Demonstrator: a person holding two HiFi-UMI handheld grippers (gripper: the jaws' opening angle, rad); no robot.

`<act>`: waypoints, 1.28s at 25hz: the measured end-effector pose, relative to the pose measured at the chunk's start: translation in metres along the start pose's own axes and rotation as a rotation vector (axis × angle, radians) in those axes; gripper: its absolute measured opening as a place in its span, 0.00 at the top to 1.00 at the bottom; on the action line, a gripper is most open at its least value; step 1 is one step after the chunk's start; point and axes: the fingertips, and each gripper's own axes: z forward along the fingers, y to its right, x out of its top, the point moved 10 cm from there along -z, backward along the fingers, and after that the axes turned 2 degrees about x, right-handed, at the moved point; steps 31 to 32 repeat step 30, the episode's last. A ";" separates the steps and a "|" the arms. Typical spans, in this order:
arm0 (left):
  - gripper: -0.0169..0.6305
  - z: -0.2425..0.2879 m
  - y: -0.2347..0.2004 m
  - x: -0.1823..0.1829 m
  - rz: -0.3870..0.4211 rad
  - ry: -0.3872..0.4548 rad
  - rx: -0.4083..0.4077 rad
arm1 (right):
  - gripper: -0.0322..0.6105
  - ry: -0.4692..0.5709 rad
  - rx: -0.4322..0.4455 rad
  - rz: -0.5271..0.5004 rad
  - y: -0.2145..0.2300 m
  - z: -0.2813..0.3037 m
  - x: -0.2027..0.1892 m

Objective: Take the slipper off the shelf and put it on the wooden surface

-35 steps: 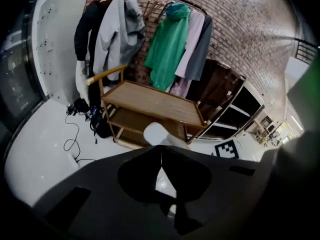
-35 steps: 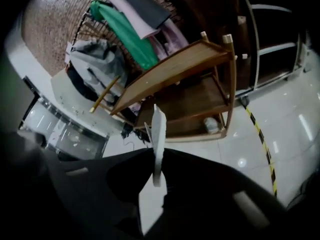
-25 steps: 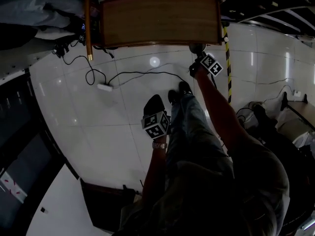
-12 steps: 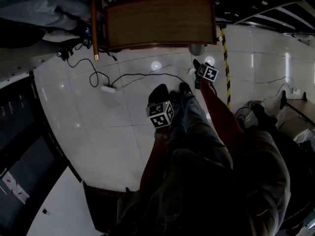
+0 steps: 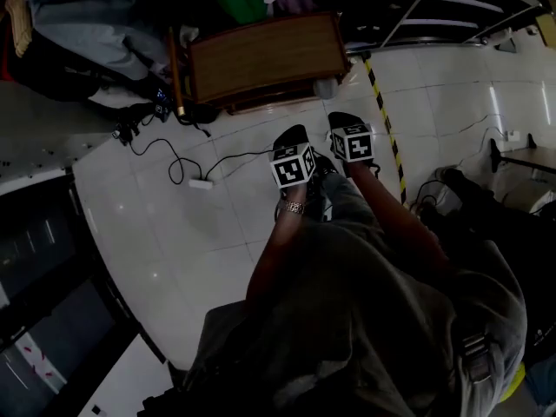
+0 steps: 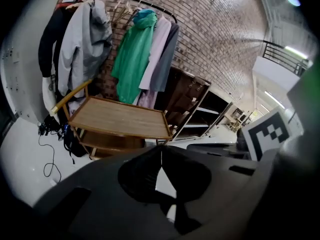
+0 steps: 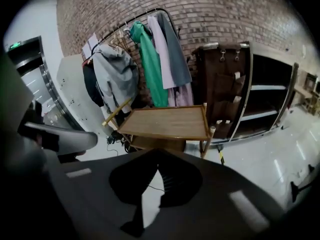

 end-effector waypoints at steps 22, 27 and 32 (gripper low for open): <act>0.96 -0.042 0.142 -0.006 0.215 -0.018 -0.091 | 0.95 0.063 -0.055 0.031 0.017 -0.143 -0.006; 0.96 -0.045 0.140 0.002 0.221 -0.001 -0.087 | 0.95 0.059 -0.046 0.005 0.009 -0.140 0.001; 0.96 -0.050 0.140 -0.006 0.216 -0.009 -0.080 | 0.95 0.051 -0.052 -0.007 0.003 -0.144 -0.006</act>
